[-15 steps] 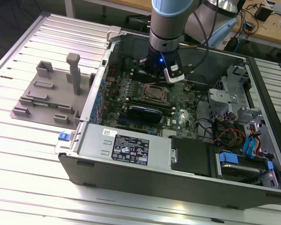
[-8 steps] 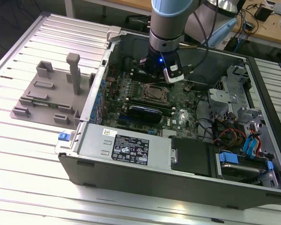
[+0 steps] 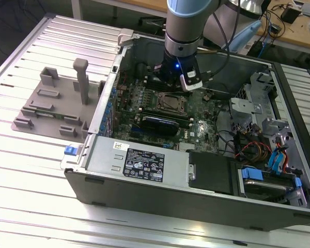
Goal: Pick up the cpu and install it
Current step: 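Install the first cpu locking lever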
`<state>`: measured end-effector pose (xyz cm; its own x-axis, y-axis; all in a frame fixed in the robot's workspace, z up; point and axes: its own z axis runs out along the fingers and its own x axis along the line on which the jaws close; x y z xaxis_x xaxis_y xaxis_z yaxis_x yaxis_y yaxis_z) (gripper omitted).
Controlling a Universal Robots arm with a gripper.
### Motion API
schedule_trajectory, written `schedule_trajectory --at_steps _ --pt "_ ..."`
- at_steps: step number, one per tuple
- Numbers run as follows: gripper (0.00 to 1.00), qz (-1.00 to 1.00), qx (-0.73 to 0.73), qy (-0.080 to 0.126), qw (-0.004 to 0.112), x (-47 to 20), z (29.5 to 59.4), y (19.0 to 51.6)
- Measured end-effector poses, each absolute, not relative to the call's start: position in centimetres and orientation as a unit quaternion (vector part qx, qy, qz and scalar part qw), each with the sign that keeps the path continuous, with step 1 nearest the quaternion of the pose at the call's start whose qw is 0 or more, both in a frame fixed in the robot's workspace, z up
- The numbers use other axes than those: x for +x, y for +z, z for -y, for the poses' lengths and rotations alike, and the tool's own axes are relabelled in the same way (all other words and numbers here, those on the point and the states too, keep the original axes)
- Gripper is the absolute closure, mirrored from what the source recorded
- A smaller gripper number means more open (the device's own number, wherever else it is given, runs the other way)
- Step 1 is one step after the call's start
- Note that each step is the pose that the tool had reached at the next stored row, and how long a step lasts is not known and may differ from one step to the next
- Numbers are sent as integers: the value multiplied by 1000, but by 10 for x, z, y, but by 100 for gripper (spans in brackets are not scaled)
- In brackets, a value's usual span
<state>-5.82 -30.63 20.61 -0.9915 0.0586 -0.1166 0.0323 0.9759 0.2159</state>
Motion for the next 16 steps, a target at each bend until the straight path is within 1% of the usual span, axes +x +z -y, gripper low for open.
schedule_trajectory --at_steps 16 --pt "89 -992 37 102 63 -52 306 197"
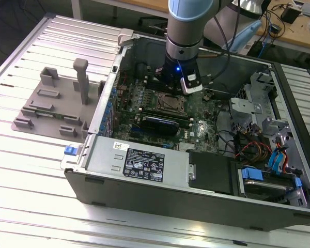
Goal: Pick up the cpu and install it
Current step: 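Install the first cpu locking lever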
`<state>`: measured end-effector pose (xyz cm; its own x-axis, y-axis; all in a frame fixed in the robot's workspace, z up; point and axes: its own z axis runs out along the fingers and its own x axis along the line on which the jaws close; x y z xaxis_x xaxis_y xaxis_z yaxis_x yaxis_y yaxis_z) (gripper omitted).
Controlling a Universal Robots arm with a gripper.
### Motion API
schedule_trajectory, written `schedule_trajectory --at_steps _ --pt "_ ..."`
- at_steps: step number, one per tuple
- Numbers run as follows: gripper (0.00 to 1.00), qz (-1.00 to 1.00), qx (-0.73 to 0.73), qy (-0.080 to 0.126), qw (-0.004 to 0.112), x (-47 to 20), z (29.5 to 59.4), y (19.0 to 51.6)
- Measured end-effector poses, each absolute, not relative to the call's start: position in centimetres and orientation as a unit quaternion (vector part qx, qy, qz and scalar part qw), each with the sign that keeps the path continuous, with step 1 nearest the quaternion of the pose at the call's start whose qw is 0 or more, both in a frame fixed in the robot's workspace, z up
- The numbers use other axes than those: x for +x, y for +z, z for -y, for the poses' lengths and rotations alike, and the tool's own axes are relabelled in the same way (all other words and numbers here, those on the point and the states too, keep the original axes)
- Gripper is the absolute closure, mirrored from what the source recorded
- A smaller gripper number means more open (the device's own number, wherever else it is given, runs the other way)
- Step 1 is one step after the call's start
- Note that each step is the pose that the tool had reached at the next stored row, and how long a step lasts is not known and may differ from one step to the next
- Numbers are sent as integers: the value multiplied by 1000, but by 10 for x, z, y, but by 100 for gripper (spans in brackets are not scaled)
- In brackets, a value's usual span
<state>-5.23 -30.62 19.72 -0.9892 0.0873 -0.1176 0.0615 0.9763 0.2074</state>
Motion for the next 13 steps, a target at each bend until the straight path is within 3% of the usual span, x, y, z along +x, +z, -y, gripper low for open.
schedule_trajectory --at_steps 13 --pt "89 -992 41 104 63 -49 306 201"
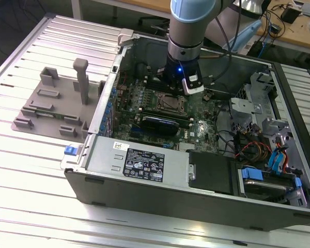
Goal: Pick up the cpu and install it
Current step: 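Install the first cpu locking lever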
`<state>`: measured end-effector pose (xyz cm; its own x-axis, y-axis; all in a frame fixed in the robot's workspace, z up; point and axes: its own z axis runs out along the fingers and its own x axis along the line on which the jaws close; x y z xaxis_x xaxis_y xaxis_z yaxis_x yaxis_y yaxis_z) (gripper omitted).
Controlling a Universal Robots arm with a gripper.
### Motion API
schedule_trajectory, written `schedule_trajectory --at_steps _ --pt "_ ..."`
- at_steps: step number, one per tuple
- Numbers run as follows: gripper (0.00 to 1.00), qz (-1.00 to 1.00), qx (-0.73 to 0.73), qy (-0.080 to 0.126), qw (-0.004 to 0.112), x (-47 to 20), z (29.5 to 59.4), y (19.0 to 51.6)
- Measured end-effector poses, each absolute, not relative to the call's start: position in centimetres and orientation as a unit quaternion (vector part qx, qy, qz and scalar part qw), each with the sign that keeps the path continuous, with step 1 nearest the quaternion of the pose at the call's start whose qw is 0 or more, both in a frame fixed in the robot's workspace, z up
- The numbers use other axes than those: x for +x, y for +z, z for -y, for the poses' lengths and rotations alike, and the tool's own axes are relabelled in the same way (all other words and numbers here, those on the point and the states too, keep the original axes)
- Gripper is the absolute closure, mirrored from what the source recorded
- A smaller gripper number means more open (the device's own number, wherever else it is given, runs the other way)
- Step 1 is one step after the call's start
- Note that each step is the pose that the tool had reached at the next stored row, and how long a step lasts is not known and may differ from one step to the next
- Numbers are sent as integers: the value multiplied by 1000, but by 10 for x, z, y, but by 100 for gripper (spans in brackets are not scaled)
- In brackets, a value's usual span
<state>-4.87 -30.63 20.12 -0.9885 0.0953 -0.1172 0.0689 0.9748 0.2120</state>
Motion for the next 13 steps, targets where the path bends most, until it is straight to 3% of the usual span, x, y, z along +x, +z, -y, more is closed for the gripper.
schedule_trajectory --at_steps 4,7,13 --pt "89 -992 41 98 64 -49 306 214" --pt "89 -994 44 76 62 -49 306 219" --pt "89 -996 56 51 52 -48 307 220"
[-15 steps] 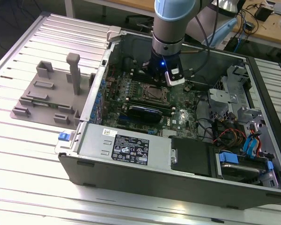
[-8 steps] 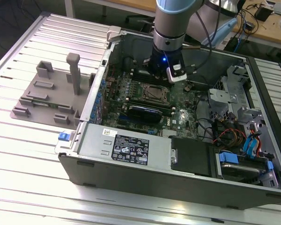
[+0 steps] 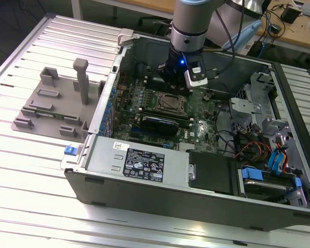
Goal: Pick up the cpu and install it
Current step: 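Install the first cpu locking lever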
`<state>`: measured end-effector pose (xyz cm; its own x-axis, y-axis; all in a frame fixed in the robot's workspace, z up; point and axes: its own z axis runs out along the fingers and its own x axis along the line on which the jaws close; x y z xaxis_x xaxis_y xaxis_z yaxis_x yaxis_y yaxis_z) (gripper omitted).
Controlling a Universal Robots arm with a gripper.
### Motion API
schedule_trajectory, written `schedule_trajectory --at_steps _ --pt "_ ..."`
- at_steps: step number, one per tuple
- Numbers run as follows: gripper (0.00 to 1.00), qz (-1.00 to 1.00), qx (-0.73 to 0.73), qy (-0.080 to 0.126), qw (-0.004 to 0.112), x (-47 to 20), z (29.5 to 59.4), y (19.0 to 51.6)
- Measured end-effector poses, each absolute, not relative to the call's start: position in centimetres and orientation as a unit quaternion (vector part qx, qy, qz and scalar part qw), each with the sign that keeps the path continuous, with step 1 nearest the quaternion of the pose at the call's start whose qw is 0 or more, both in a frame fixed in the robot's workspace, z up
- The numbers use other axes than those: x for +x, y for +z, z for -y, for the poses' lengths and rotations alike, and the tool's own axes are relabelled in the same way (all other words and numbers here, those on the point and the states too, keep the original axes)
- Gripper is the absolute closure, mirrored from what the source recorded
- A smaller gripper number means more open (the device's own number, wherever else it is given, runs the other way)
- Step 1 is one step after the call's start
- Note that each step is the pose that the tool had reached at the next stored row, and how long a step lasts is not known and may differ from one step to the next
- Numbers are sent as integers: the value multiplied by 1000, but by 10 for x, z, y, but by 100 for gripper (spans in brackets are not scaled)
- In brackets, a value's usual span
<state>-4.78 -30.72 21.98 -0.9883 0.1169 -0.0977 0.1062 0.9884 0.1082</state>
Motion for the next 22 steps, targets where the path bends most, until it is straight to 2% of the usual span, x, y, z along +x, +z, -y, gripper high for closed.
schedule_trajectory --at_steps 3,5,6,11,14,22 --pt "89 -996 61 44 39 -47 308 220" --pt "89 -997 62 31 17 -46 309 220" --pt "89 -998 62 27 12 -46 309 220" --pt "89 -998 62 16 8 -46 309 220" --pt "89 -998 60 16 8 -46 324 220" --pt "89 -998 54 16 8 -38 327 224"
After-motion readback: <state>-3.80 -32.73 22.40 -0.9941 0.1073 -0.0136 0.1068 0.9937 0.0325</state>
